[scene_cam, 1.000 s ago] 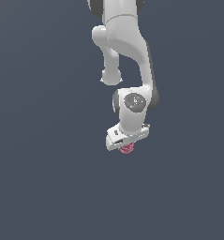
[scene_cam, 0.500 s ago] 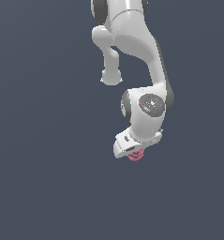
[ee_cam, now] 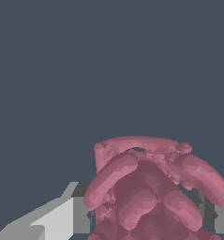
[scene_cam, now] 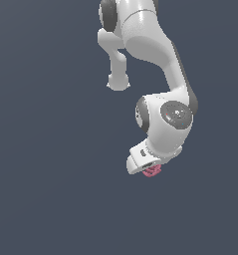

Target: Pick up the object and move it to a goal position.

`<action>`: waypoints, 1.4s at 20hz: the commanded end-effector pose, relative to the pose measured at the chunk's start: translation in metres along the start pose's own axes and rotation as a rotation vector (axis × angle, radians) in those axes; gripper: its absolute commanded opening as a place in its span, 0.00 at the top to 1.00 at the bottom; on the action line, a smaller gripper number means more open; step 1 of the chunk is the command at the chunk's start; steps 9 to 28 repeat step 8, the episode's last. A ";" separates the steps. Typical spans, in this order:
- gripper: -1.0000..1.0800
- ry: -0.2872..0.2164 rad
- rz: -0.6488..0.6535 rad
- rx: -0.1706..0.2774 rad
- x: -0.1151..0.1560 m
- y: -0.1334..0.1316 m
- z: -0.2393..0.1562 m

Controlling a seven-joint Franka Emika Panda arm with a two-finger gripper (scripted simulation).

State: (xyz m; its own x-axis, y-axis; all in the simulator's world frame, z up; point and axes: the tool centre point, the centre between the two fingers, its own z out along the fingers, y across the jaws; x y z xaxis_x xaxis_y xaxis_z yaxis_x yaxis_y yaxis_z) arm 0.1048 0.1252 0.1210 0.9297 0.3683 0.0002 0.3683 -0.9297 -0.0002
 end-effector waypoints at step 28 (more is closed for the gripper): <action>1.00 0.000 0.000 0.000 0.010 -0.001 -0.005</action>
